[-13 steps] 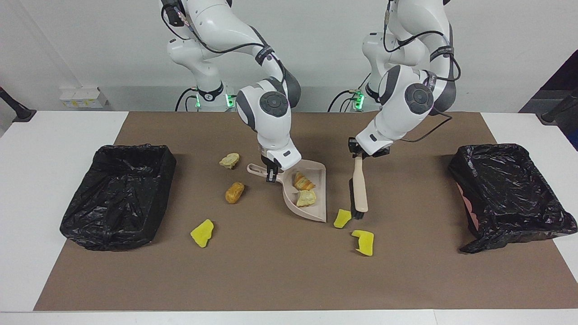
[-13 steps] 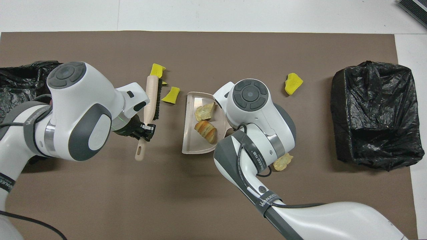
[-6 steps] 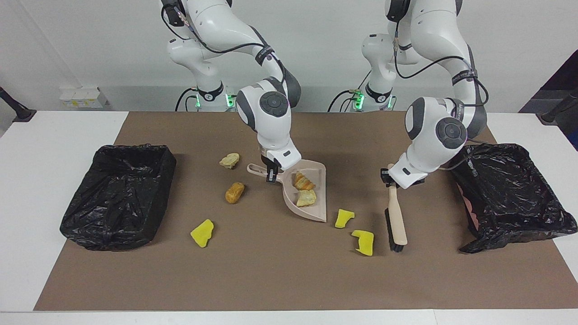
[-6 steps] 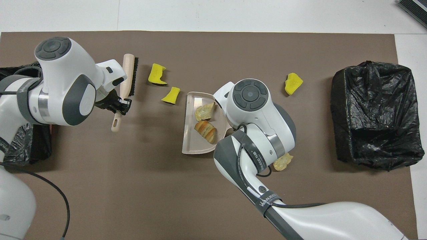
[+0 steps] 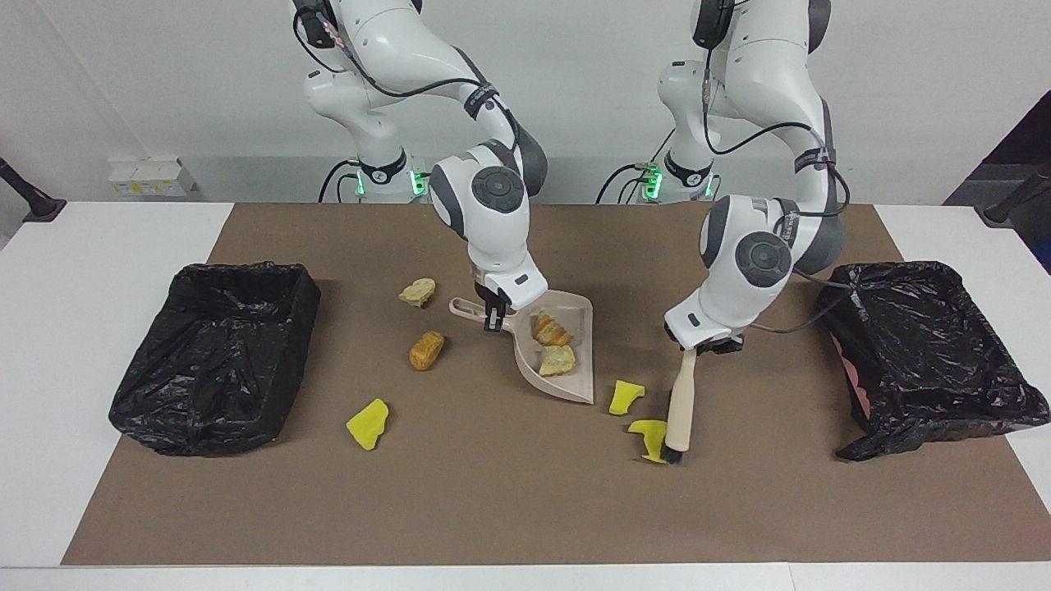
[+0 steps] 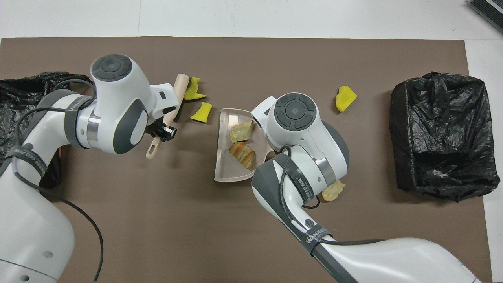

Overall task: Sweep and dump trash in bin
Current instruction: 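Sweep yellow sponge pieces into the dustpan with the left gripper's brush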

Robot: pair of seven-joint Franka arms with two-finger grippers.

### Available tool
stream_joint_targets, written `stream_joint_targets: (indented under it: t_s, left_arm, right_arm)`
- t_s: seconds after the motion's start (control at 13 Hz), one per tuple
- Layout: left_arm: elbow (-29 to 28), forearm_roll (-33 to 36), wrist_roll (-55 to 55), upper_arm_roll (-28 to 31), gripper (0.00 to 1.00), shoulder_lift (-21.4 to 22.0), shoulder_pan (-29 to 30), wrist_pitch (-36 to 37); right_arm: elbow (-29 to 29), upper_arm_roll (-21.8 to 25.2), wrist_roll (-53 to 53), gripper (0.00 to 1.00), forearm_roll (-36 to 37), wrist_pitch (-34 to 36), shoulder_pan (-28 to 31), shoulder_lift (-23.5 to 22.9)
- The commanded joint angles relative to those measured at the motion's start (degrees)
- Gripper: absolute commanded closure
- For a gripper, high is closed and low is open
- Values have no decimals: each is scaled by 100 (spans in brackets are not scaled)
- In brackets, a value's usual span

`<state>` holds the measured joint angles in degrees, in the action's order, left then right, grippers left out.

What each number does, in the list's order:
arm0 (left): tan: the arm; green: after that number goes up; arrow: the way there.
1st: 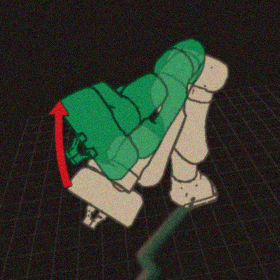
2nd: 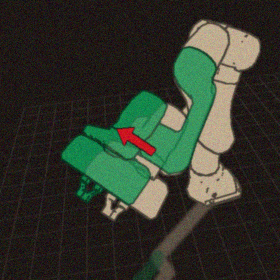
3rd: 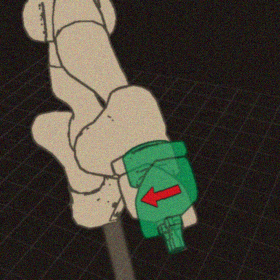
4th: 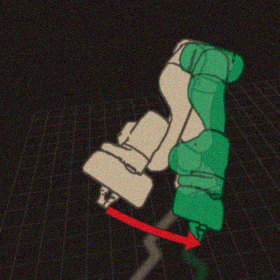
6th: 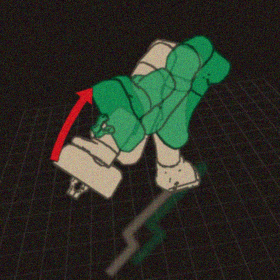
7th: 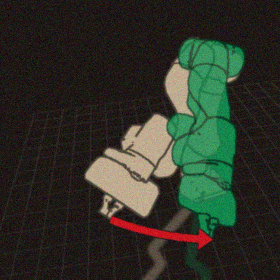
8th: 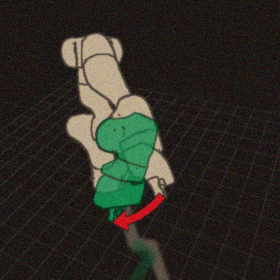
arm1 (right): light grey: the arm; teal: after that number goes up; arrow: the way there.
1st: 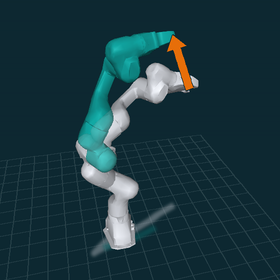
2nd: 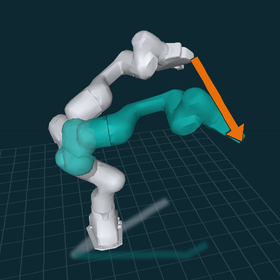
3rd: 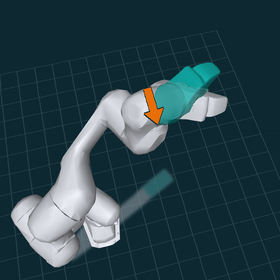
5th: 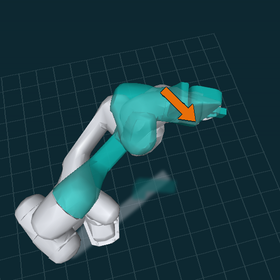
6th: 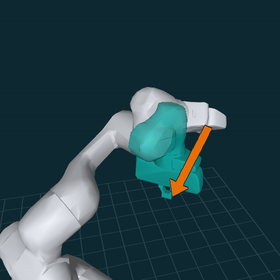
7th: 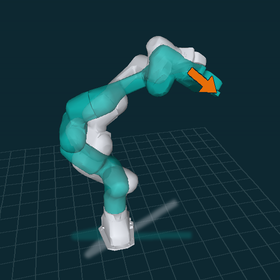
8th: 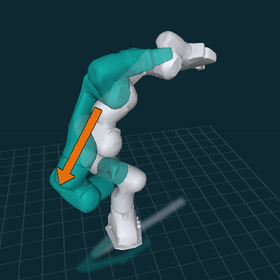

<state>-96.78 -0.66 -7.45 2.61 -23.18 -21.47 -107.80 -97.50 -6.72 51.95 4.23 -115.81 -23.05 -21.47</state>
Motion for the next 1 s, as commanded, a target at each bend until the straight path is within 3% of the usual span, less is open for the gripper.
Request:
stream_joint_targets:
  t_s: [0.0,0.23,0.46,0.69,0.92]
  left_arm:
    - [-130,146,-46,47,100,199,-339,608]
    - [-480,32,24,29,100,453,-700,1102]
    - [-1034,-705,294,20,100,857,-911,1156]
    - [-1080,-777,910,29,100,1157,-1420,1322]
    - [-940,-743,1017,90,100,1228,-1333,1376]
  right_arm:
    - [-138,-23,-124,100,-81,67,29,143]
    - [-138,-23,-80,100,-81,67,38,169]
    - [-138,-23,-62,100,-81,67,38,169]
    - [-138,-23,-36,100,-81,76,47,169]
    - [-138,-23,-1,100,-81,111,82,204]
